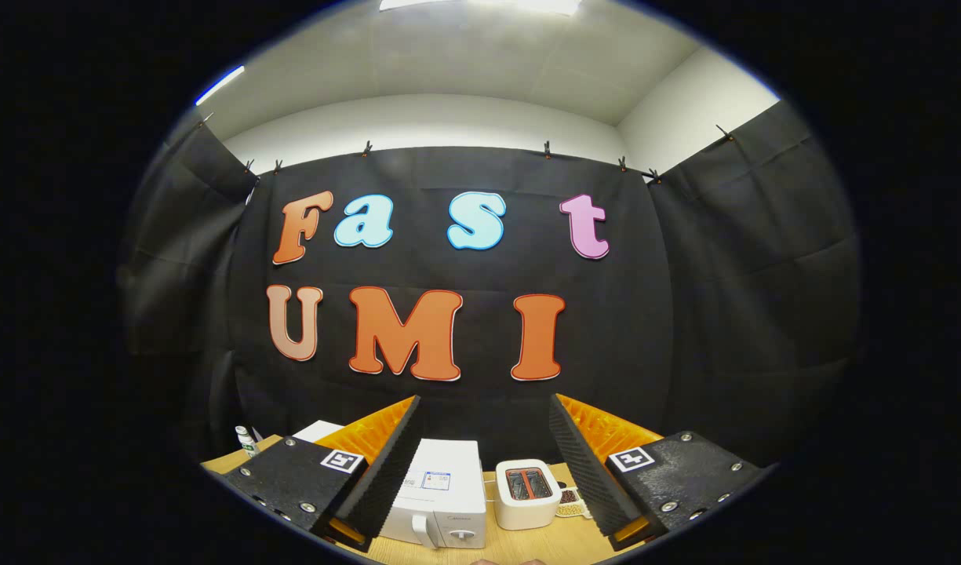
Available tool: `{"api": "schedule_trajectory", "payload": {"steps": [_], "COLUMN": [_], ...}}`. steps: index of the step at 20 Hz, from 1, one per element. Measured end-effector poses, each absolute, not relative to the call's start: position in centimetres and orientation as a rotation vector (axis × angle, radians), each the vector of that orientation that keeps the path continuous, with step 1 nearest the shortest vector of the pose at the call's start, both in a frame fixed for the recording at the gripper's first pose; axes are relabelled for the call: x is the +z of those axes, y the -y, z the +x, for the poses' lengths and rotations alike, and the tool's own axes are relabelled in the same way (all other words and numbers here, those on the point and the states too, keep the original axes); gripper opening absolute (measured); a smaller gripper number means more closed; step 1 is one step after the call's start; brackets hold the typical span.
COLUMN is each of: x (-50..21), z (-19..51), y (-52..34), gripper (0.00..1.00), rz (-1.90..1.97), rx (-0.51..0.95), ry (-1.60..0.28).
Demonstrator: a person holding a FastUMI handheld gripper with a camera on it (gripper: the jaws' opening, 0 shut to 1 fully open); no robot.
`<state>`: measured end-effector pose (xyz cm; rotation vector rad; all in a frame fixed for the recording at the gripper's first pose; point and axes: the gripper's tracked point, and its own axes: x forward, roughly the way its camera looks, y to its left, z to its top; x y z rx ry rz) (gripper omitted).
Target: Open the microwave, put the food inside, and close the microwave door.
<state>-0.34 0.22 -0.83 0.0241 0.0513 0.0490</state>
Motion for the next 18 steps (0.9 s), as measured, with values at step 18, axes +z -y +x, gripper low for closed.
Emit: {"api": "schedule_trajectory", "payload": {"steps": [18], "x": [-27.0], "z": [-3.0], "y": [-10.2], "gripper": [0.94], "rz": [0.101], "rx": [0.141], "ry": [-0.508]}}
